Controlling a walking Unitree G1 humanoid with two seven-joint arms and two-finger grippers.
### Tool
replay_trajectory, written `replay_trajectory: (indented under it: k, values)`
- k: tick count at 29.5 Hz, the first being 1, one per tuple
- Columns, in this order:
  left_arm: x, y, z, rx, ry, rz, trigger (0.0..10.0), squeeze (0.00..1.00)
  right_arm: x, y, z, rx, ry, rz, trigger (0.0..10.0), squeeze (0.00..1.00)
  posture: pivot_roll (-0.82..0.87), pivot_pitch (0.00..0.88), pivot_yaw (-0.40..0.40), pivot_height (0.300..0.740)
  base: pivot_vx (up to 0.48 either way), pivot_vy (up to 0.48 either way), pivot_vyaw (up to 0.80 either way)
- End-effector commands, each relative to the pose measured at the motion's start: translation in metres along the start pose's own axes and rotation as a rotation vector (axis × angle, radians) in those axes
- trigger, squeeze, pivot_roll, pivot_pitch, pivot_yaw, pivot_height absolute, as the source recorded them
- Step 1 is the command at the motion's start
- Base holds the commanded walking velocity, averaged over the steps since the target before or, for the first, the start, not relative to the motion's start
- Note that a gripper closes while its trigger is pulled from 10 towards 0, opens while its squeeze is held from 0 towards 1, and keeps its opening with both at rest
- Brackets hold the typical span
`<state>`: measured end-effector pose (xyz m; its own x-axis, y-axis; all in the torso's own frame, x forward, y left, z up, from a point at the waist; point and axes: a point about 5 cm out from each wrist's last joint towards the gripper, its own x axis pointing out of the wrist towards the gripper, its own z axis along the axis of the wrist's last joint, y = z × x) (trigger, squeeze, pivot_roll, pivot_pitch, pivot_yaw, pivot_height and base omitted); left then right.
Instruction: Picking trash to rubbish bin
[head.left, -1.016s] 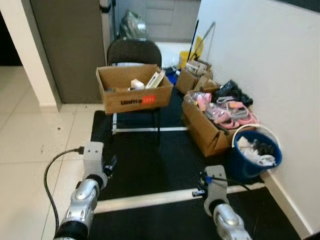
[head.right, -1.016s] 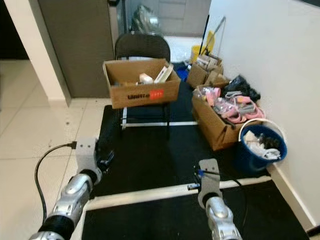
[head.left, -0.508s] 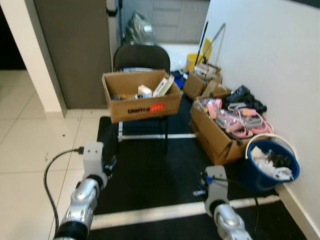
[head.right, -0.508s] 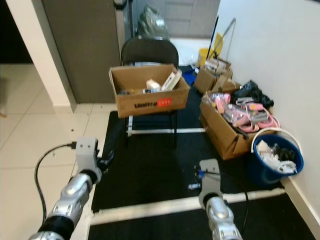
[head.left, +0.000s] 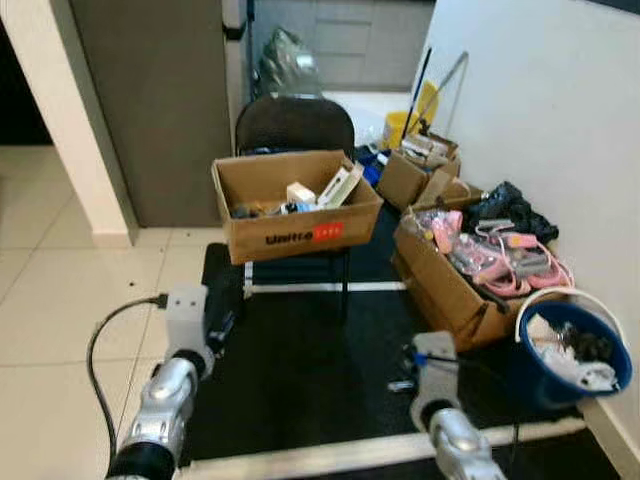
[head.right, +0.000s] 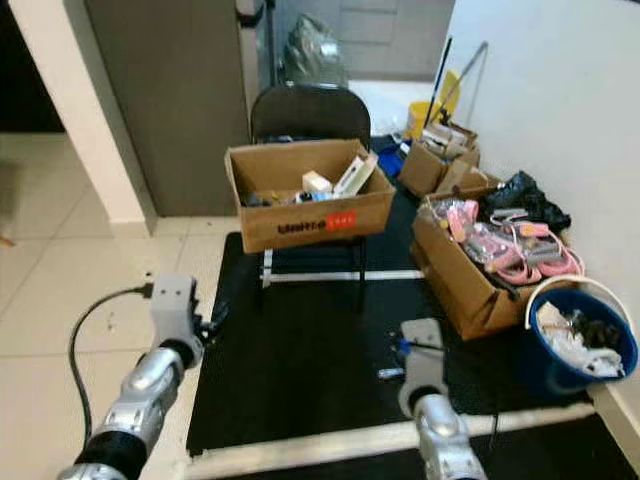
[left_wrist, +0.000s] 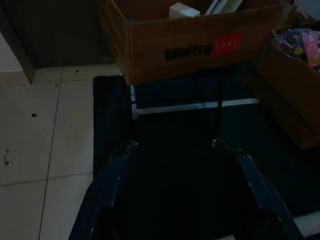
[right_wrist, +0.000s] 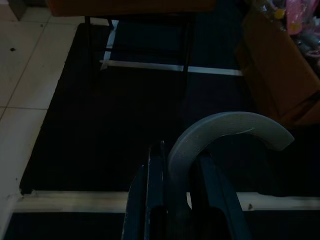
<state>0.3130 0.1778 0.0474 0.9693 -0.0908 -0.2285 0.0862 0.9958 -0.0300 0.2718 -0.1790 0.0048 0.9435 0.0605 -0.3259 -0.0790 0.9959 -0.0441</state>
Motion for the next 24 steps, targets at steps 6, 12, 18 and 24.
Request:
replay_trajectory:
  k: [6, 12, 18, 24]
  values:
    - [-0.0002, -0.0021, -0.0024, 0.004, 0.015, -0.011, 10.0, 0.0, -0.0021, -0.0066, -0.003, 0.008, 0.011, -0.022, 10.0, 0.0, -0.07, 0.059, -0.018, 0.74, 0.331, 0.0, 0.0]
    - [-0.0001, -0.0016, -0.002, 0.005, 0.015, -0.01, 10.0, 0.0, -0.0019, -0.0063, -0.0027, 0.009, 0.01, -0.022, 10.0, 0.0, -0.07, 0.06, -0.016, 0.74, 0.334, 0.0, 0.0]
    - [0.0005, -0.0016, -0.0017, 0.006, 0.016, -0.013, 10.0, 0.0, -0.0019, -0.007, -0.0028, 0.01, 0.011, -0.024, 10.0, 0.0, -0.06, 0.061, -0.015, 0.74, 0.33, 0.0, 0.0]
    - [0.0008, -0.0017, -0.0014, 0.007, 0.016, -0.014, 10.0, 0.0, -0.0017, -0.0066, -0.002, 0.013, 0.004, -0.02, 10.0, 0.0, -0.06, 0.06, -0.014, 0.74, 0.33, 0.0, 0.0]
